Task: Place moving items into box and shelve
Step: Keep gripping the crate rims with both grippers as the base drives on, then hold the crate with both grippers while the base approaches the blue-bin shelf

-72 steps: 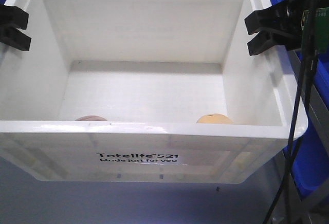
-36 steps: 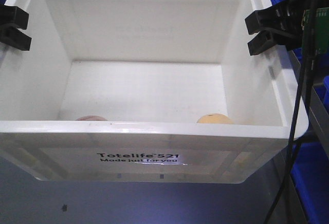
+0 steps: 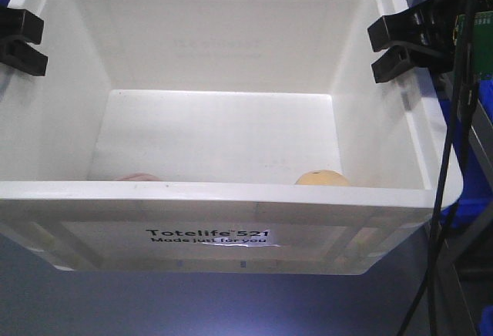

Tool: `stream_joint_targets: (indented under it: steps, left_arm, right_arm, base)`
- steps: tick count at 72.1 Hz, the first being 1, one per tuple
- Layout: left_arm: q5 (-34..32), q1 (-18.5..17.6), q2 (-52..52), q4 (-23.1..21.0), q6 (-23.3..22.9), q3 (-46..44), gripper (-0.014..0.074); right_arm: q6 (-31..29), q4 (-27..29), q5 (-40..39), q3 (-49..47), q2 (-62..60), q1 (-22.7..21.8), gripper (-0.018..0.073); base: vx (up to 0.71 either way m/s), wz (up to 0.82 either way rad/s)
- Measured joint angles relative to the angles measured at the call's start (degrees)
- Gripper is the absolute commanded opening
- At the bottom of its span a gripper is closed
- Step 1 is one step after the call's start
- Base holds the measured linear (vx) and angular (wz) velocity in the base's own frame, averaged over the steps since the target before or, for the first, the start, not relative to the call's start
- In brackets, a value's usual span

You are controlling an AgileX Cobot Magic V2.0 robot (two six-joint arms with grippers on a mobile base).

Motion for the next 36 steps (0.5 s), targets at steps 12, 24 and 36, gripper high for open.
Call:
stream_joint_targets:
  steps: [12,24,36]
  left_arm:
    - [0.0,0.0,0.0,0.0,0.0,0.0,-0.0017]
    - [0.0,0.0,0.0,0.0,0.0,0.0,-0.0017]
    - [0.0,0.0,0.0,0.0,0.0,0.0,-0.0017]
  right_arm:
    - [0.0,0.0,0.0,0.0,0.0,0.0,-0.0012]
    - [0.0,0.0,0.0,0.0,0.0,0.0,-0.0012]
    - [0.0,0.0,0.0,0.0,0.0,0.0,-0.0012]
  base:
    - [0.41,0.33]
    - [0.4,0.37]
    - [0.39,0.39]
